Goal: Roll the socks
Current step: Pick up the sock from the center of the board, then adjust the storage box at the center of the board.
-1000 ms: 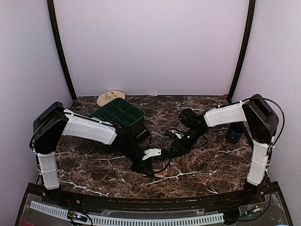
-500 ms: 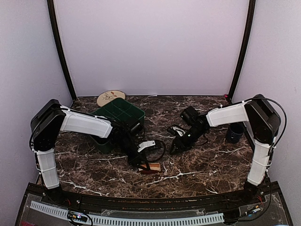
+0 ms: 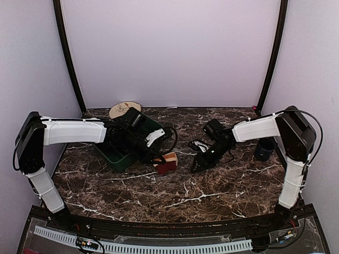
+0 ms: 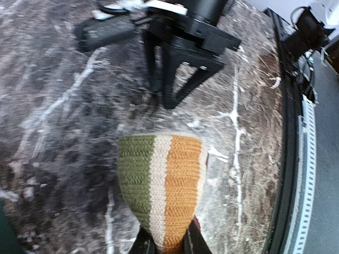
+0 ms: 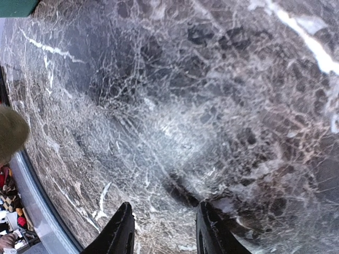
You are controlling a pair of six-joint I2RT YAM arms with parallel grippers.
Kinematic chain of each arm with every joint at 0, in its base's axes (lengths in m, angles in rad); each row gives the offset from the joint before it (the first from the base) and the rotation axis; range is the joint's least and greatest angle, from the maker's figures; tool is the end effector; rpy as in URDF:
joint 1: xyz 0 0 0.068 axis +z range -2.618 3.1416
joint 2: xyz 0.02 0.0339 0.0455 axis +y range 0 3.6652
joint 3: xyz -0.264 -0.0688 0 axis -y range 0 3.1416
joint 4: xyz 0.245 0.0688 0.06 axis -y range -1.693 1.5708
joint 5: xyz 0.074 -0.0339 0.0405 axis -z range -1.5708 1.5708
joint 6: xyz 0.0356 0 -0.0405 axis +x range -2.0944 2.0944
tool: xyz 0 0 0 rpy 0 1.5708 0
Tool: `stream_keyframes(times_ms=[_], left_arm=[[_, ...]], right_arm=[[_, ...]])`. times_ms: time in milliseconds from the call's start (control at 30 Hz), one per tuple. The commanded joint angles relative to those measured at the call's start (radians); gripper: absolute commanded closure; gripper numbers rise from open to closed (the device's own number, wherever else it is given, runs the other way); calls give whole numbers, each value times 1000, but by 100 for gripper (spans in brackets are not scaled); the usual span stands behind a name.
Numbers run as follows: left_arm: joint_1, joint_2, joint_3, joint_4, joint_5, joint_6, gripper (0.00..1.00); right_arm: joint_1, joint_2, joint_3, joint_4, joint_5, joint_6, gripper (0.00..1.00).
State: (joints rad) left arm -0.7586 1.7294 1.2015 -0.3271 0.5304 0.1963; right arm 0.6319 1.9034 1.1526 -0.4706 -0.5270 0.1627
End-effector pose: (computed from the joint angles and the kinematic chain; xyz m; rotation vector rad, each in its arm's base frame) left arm 0.2578 -0.2692 0.2236 1.3483 2.0638 -0.8945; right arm 0.2816 0.2283 0.1413 -0.8045 2.7749 0.9150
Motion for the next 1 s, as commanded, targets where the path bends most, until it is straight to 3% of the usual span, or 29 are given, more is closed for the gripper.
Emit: stream_keyframes(times_ms=[0,267,633,967], left_arm=[[51,-84,-19,34,-134,-14,100],[130,-215,-81,63,-372,171,100],[237,-329,-136,47,-466,325,100],[289,-382,-197,28,-483,446,100]], right_arm=[[-11,-12,39,4,25,-2,61],[-8,-18,73,-1,35,0,61],[42,51,277,3,106,87,60],[151,359,804,-95,231,346,61]])
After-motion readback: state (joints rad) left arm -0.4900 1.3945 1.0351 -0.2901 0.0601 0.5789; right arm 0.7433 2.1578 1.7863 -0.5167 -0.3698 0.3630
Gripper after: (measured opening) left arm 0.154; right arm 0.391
